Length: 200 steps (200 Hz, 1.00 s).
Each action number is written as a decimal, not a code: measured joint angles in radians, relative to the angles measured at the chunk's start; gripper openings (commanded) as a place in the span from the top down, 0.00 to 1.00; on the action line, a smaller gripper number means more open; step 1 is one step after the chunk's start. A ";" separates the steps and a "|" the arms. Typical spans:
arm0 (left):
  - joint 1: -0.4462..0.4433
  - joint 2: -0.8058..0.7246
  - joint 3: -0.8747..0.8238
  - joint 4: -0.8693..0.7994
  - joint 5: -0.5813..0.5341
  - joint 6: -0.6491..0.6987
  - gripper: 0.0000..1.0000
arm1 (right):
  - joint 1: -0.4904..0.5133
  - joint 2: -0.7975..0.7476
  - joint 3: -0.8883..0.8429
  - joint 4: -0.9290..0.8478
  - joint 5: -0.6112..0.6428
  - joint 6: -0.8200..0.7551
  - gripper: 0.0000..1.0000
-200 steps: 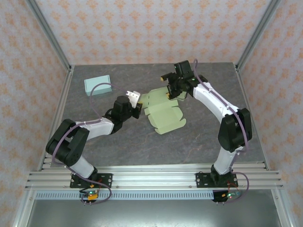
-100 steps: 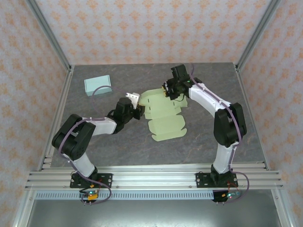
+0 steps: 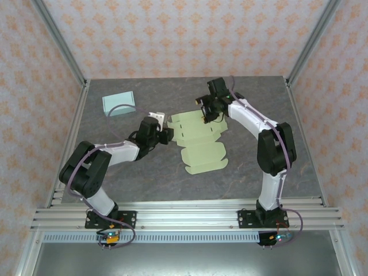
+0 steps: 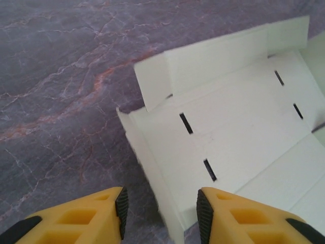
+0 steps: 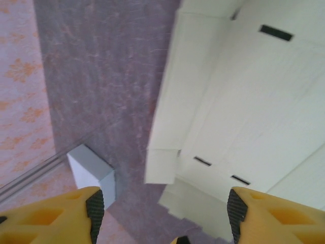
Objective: Fold the paper box
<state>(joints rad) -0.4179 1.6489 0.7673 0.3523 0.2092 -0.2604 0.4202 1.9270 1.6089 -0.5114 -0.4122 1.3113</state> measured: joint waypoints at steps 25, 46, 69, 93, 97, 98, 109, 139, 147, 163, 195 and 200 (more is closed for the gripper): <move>0.006 0.069 0.102 -0.065 0.023 -0.093 0.53 | 0.000 0.004 0.034 -0.032 -0.012 0.002 0.35; 0.008 0.131 0.149 -0.083 0.062 -0.148 0.62 | 0.000 0.016 0.034 -0.053 -0.023 0.005 0.36; 0.008 0.188 0.183 -0.132 0.091 -0.196 0.72 | 0.000 0.033 0.034 -0.077 -0.027 0.005 0.36; 0.008 0.220 0.204 -0.180 0.094 -0.222 0.71 | 0.000 0.036 0.034 -0.101 -0.034 0.009 0.36; 0.008 0.221 0.204 -0.189 0.093 -0.233 0.68 | 0.000 0.036 0.034 -0.104 -0.034 0.013 0.36; 0.008 0.221 0.204 -0.191 0.092 -0.235 0.67 | 0.000 0.036 0.034 -0.105 -0.034 0.013 0.36; 0.013 0.221 0.204 -0.210 0.090 -0.251 0.55 | 0.000 0.036 0.034 -0.111 -0.040 0.017 0.36; 0.022 0.220 0.214 -0.230 0.071 -0.313 0.48 | 0.000 0.036 0.034 -0.118 -0.056 0.024 0.37; 0.022 0.219 0.214 -0.231 0.069 -0.322 0.48 | 0.000 0.036 0.034 -0.118 -0.059 0.024 0.37; 0.021 0.214 0.214 -0.241 0.061 -0.343 0.47 | 0.000 0.036 0.034 -0.118 -0.060 0.024 0.37; 0.022 0.182 0.214 -0.302 0.011 -0.372 0.44 | 0.000 0.036 0.034 -0.118 -0.061 0.024 0.37; 0.022 0.174 0.214 -0.311 0.004 -0.374 0.43 | 0.000 0.036 0.033 -0.117 -0.061 0.024 0.37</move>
<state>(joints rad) -0.3962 1.8225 0.9810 0.0410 0.2131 -0.6346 0.4198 1.9629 1.6421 -0.6289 -0.4728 1.3350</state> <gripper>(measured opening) 0.548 0.630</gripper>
